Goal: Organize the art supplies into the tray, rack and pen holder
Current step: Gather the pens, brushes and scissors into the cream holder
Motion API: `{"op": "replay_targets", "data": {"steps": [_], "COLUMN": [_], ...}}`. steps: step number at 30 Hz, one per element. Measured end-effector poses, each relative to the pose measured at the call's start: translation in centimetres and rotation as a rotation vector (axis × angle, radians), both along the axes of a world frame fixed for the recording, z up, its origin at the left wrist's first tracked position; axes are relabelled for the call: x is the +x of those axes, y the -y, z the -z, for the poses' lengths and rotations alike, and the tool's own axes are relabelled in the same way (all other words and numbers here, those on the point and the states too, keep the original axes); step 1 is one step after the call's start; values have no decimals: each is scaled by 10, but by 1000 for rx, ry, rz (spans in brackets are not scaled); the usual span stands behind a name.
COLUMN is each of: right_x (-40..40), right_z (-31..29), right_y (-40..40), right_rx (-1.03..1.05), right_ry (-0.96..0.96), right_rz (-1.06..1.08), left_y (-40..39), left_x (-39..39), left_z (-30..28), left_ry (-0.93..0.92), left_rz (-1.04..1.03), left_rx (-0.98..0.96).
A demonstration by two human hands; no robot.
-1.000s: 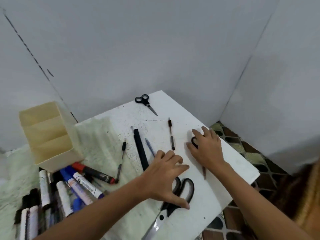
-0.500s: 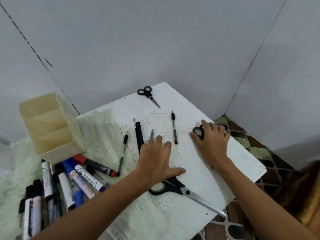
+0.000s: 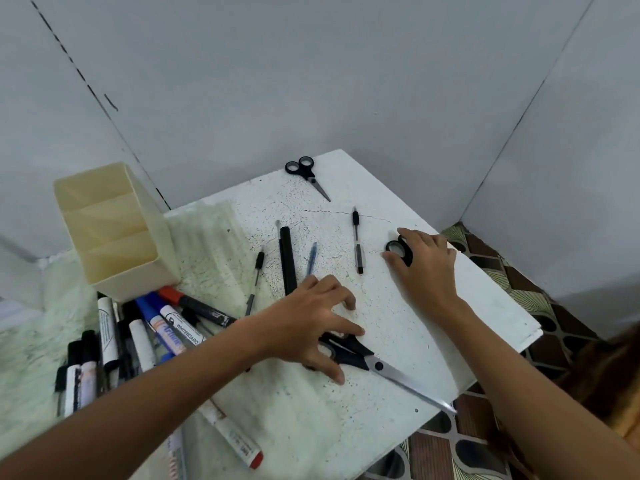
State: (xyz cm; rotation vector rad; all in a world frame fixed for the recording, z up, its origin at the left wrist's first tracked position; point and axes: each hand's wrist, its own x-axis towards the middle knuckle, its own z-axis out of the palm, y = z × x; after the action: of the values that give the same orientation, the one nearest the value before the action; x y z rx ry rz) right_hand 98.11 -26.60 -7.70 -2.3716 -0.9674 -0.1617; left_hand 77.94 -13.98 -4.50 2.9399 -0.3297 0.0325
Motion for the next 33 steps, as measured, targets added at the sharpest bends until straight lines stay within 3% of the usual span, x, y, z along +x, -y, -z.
{"op": "replay_targets", "data": {"steps": [7,10,13,20,24,26,29,33], "right_x": [0,0,1,-1,4,4,2,-3], "right_z": [0,2,4,0,-4,-5,-9,-20], "right_y": [-4,-4,-6,-11,-7,-4,-2,-5], "right_rx": [0,11,24,24,-15,9,65,178], "right_ry": [5,8,0,-8,-86,-113,-147,-263], "right_rz": [-61,-65,-69,-36,-50,-65,-56,-103], "left_y": [-9,-11,-1,38,35,31,25,8], "left_x": [4,1,2,34,43,42,36,21], "left_z": [-15,-8,-3,-7,-7,-6,-9,-31], "left_ry": [-83,146,308,-25,-6,43,213,239], "left_rz": [-146,-315,-548,-747,-751,-755,-750,-827], "left_rx": [7,77,-4,138,121,50,-219,-850]}}
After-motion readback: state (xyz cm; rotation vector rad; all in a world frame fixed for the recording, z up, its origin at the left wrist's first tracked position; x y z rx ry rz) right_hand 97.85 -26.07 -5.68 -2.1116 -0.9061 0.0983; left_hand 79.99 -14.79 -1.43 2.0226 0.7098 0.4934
